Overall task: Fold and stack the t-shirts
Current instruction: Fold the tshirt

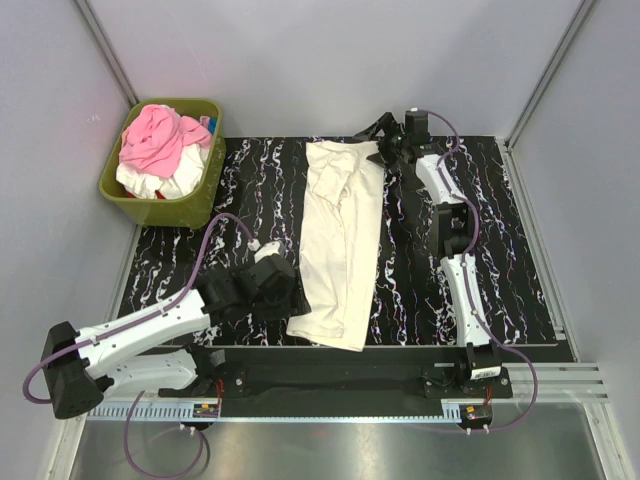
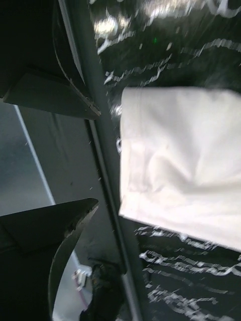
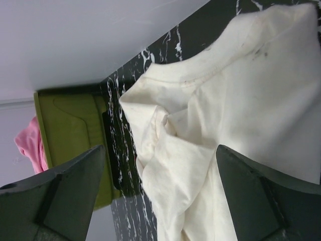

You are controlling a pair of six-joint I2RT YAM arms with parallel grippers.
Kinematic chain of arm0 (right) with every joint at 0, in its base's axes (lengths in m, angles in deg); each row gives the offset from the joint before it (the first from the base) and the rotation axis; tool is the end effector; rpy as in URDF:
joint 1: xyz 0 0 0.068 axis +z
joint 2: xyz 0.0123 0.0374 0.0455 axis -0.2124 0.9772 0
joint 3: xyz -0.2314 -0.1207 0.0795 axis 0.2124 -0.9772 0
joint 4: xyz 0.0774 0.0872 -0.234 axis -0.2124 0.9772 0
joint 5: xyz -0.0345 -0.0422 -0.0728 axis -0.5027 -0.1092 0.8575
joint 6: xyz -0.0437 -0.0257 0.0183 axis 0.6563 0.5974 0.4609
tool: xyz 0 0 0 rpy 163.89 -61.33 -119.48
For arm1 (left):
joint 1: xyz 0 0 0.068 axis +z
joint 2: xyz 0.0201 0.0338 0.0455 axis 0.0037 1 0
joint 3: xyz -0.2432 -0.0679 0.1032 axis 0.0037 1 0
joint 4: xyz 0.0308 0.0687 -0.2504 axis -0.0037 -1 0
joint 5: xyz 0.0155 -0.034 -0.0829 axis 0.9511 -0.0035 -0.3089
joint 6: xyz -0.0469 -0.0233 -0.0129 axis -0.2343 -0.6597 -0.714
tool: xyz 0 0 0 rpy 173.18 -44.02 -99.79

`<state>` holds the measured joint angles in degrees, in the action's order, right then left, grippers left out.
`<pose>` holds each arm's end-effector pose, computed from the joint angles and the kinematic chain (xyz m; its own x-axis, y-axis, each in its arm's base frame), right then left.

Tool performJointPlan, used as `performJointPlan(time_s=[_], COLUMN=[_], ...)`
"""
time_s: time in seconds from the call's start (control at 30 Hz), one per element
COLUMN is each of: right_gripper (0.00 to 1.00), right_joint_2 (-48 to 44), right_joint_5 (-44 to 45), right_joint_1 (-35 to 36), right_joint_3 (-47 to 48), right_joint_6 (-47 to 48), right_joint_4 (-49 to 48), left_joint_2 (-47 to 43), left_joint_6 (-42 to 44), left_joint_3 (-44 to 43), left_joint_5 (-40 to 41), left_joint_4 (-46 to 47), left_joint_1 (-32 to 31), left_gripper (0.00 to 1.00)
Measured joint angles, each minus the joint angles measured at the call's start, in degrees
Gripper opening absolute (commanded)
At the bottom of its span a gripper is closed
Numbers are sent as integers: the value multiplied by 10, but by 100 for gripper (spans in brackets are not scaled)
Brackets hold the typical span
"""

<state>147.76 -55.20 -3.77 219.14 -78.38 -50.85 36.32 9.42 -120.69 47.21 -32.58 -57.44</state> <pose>0.6117 0.1087 0.1476 -0.7105 0.6181 -0.3364 0.0449 0.5168 0.8549 0.1092 -0.1656 0.2554 -0.9240 -0.1735 -0.3408 -0.0027 0.8942 -0.4478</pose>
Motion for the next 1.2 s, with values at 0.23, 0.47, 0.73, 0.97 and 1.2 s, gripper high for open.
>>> performJointPlan(time_s=[0.23,0.47,0.73,0.97,1.2], right_gripper=[100,88,75,71,51], right_joint_2=[-281,-692,-756,-783,-771], right_joint_5=[31,113,144,142,138], right_joint_1=[1,23,175,261,329], right_joint_3=[-292,-681,-968,-1047,-1065], right_joint_6=[100,162,165,119,85], right_joint_4=[76,133,209,208,172], left_joint_2=[89,215,257,232,220], left_joint_6=[52,95,98,72,57], left_joint_3=[-19,-37,-17,46,63], left_joint_5=[74,74,61,51,50], left_joint_4=[-3,60,104,142,161], left_joint_1=[14,32,32,25,24], left_gripper=[64,57,52,39,17])
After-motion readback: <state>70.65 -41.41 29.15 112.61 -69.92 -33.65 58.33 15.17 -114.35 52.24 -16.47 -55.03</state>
